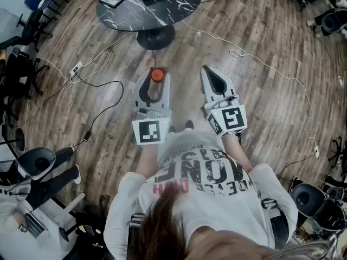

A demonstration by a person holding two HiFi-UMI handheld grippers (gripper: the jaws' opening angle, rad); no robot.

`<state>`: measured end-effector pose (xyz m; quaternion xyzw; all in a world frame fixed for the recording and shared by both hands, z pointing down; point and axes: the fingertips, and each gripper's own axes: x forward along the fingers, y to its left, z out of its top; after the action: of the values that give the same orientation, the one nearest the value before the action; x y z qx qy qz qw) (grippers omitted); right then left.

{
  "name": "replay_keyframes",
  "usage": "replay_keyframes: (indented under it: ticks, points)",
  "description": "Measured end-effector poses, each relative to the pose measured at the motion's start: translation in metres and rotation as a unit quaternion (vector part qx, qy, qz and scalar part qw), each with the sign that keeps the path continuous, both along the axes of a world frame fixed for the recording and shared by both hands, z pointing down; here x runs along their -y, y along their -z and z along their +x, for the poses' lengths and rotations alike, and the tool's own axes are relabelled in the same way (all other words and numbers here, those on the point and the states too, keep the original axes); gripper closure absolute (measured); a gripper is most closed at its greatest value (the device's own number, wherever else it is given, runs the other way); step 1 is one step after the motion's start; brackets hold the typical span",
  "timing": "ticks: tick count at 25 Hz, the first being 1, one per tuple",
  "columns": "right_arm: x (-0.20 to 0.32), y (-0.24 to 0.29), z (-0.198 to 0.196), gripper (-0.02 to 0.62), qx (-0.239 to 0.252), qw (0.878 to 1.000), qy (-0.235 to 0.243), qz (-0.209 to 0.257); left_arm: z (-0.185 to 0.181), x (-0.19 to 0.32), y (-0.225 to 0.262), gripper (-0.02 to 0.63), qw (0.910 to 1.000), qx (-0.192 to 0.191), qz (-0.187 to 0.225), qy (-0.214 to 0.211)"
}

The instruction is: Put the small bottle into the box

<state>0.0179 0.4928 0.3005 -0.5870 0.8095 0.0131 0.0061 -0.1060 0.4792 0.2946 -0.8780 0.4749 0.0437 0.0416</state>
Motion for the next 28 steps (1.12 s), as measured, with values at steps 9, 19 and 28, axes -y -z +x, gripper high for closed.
replay_keyframes:
  ticks: [9,19,28]
  points:
    - [-0.004,0.005,0.010,0.594,-0.001,1.000,0.009,0.011,0.007,-0.003,0.002,0.459,0.9999,-0.010,0.001,0.007]
    - [-0.008,0.007,0.031,0.594,0.011,1.000,0.019,0.020,0.022,-0.007,0.005,0.459,0.9997,-0.010,0.010,0.022]
    - [-0.015,0.001,0.049,0.594,0.005,0.999,0.041,0.008,0.041,-0.013,0.007,0.459,0.9994,-0.010,0.015,0.031]
